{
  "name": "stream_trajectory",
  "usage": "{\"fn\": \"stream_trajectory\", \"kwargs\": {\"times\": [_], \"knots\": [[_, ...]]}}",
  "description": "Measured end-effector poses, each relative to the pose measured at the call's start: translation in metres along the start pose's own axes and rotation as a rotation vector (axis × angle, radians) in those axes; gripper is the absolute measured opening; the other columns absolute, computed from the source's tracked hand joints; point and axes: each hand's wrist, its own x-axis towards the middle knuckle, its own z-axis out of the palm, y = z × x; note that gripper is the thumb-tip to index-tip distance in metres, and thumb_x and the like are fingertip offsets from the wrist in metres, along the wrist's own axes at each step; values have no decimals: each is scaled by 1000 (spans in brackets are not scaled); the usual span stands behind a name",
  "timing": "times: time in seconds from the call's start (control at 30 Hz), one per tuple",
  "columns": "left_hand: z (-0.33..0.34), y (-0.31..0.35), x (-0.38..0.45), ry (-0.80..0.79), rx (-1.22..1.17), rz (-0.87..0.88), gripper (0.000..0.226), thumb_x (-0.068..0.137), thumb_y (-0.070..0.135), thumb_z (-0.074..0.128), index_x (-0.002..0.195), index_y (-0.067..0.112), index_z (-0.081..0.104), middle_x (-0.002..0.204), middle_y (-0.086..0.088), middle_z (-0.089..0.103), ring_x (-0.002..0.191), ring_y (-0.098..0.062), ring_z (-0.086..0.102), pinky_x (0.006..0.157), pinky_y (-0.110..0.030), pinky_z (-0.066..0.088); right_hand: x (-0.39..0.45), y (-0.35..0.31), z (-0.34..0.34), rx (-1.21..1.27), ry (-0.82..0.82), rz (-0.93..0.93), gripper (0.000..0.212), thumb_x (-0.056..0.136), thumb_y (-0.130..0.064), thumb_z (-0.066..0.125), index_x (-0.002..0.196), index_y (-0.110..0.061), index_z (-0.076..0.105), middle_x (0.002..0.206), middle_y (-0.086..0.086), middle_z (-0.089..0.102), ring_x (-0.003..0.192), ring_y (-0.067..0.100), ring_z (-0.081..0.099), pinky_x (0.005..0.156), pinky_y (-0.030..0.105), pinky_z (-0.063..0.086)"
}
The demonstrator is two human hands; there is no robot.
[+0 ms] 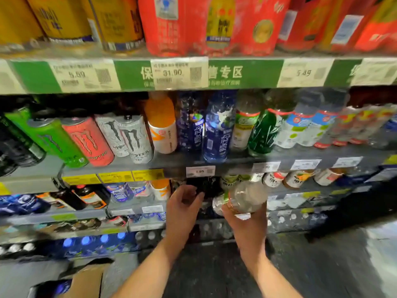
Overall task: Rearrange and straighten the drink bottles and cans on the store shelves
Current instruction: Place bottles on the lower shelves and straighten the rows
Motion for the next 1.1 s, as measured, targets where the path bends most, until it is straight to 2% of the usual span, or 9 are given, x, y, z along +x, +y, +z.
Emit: {"fn": "stream_trajectory", "kwargs": {"times": [0.1, 0.2, 0.37, 0.5, 0.67, 0.8, 0.97, 1.03, 1.1], "knots": [[5, 41, -6, -36, -34, 60, 21, 81, 14, 82, 82, 26, 65, 73, 8, 68, 65, 6, 60, 64, -6, 43, 4, -29, -32, 68, -2, -2, 68, 66, -14, 91, 109, -48, 51, 101, -22, 65, 91, -12, 60, 74, 11, 47], [19, 77, -6, -45, -65, 104, 24, 79, 14, 84, 80, 29, 65, 72, 10, 70, 66, 6, 63, 66, -7, 45, 12, -49, -59, 91, 81, -66, 77, 62, -8, 92, 108, -53, 50, 101, -16, 66, 89, -1, 63, 72, 19, 49], [47, 123, -5, -111, -117, 125, 18, 80, 20, 83, 89, 22, 68, 75, 8, 71, 66, 2, 65, 65, -11, 49, 28, -69, -99, 199, 124, -126, 63, 67, 1, 87, 113, -32, 60, 97, -12, 71, 85, 5, 66, 72, 17, 52], [71, 146, 0, -104, -99, 131, 22, 77, 31, 83, 93, 25, 68, 84, 6, 74, 77, -9, 70, 68, -24, 55, 48, -74, -129, 233, 46, -72, 59, 66, -9, 88, 119, -15, 62, 102, -2, 72, 89, 11, 69, 75, 22, 56], [118, 168, 16, 37, -38, 200, 38, 76, 33, 81, 110, 31, 65, 107, 10, 68, 102, -16, 67, 87, -38, 56, 76, -70, -163, 267, -131, 59, 55, 62, -28, 88, 113, -20, 67, 98, -3, 77, 91, 13, 73, 81, 33, 56], [161, 188, 33, 165, 63, 203, 71, 71, 38, 83, 132, 15, 56, 125, -3, 62, 120, -21, 57, 104, -43, 45, 100, -61, -189, 300, -261, 95, 52, 58, -26, 84, 107, -17, 68, 94, -1, 78, 88, 16, 74, 68, 22, 55], [208, 210, 31, 423, 56, 125, 82, 71, 26, 90, 135, 1, 46, 128, -13, 55, 121, -26, 51, 106, -37, 41, 129, -41, -217, 236, -345, 90, 41, 71, 0, 84, 103, -22, 70, 92, -2, 78, 81, 10, 73, 64, 18, 54], [216, 210, 34, 509, 44, 88, 79, 70, 26, 89, 133, 4, 47, 126, -11, 57, 119, -28, 55, 104, -41, 44, 137, -36, -229, 230, -377, 64, 45, 69, -1, 86, 107, -18, 69, 91, -3, 78, 79, 7, 72, 63, 14, 52], [220, 209, 36, 554, 38, 79, 73, 70, 24, 89, 128, 5, 50, 121, -9, 58, 113, -27, 57, 99, -33, 44, 144, -31, -238, 235, -391, 46, 46, 65, -10, 84, 108, -14, 69, 90, -4, 78, 78, 6, 72, 62, 14, 51]]}}
